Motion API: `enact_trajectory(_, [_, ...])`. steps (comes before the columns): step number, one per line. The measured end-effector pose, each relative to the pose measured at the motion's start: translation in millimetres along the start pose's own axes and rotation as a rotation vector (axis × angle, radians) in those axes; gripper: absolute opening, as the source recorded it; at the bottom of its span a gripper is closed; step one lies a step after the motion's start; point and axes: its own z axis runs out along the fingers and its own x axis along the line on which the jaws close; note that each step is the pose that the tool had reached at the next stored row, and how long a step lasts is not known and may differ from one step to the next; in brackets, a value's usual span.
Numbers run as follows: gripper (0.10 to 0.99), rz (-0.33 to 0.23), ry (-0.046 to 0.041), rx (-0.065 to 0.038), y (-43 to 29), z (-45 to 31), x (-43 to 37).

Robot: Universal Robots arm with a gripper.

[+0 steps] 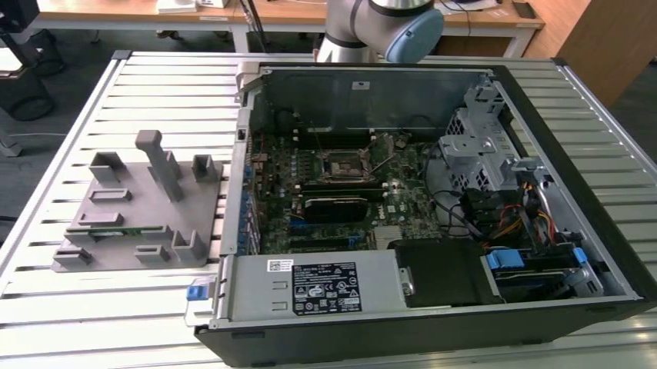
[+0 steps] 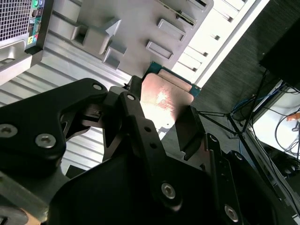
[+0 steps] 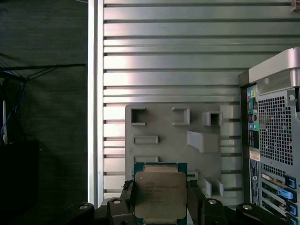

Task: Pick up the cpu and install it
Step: 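Pick up the cpu and move it towards the insertion slot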

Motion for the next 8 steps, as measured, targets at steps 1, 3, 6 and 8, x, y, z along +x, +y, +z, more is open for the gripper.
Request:
enact_trajectory(1, [0.537,0.000,0.0000,0.000,0.0,0.0,-0.6])
enact_trajectory(3, [0.537,0.000,0.0001,0.000,0.0,0.0,-1.5])
enact_trajectory(6, [0.537,0.000,0.0000,0.000,0.1,0.0,-3.2])
enact_trajectory(8, [0.537,0.000,0.0000,0.000,0.1,0.0,-4.1])
